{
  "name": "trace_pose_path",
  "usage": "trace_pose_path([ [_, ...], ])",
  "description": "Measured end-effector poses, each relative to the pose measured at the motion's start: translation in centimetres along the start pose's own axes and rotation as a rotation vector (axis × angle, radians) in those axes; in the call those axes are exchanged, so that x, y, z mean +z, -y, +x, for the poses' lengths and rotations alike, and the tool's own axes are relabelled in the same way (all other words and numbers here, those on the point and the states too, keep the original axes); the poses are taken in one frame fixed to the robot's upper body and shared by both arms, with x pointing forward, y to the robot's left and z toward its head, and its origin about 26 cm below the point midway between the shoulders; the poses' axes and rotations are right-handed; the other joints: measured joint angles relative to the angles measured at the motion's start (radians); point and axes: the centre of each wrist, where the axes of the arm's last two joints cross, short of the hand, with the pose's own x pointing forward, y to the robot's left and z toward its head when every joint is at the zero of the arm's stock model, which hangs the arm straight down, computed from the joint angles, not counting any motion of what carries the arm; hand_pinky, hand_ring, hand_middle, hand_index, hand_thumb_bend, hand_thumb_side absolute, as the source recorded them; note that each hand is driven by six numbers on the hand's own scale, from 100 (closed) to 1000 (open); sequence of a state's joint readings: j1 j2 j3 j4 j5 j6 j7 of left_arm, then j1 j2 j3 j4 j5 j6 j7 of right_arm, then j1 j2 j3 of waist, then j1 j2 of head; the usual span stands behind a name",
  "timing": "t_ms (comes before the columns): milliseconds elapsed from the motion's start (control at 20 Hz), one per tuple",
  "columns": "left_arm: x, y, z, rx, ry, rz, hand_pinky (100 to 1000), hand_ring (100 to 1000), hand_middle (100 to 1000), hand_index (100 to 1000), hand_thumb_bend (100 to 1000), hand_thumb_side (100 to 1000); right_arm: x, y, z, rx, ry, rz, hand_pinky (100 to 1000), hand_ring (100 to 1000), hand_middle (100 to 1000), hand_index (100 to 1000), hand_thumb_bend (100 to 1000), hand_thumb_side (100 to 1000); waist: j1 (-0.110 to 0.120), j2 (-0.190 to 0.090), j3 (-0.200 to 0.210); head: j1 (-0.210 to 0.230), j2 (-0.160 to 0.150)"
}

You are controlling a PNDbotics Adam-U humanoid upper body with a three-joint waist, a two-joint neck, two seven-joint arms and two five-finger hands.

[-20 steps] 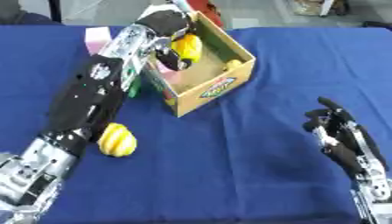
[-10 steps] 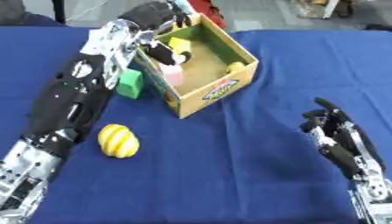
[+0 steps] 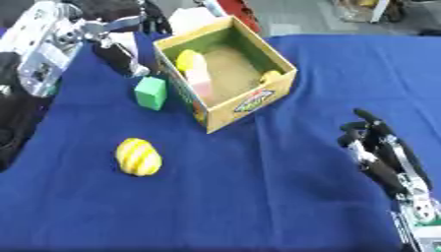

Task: Pick up objects on the table and place them in the box.

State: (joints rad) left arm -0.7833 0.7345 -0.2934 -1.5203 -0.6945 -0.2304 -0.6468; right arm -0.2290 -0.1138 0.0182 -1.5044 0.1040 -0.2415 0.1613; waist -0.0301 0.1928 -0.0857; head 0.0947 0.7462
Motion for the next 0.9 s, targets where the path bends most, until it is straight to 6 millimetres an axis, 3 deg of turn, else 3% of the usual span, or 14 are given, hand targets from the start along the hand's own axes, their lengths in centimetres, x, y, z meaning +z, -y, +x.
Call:
trace_pose_path([
  [200,1.1,1.5,0.3,0.003,0.024,-0.141,779,737,749,871,497,217,0.0,0.2,0.0,0.005,-0.001,0.000,651,614,660,925,100,424,0.004,0.000,0.001,-0.001,0.000],
  [550,0.3,4.6,0.4,0.024,0.083,-0.330,801,765,777,890,528,263,0.0,0.2,0.0,0.006,-0.002,-0.001,651,613,660,925,100,426,0.004,0.000,-0.006,-0.002,0.000],
  [900,-0.4,6.2,0.8,0.050,0.130,-0.406,800,757,768,883,534,286,0.0,0.2,0.0,0.006,-0.002,-0.001,651,614,660,925,100,428,0.008,0.000,-0.010,-0.002,0.000],
])
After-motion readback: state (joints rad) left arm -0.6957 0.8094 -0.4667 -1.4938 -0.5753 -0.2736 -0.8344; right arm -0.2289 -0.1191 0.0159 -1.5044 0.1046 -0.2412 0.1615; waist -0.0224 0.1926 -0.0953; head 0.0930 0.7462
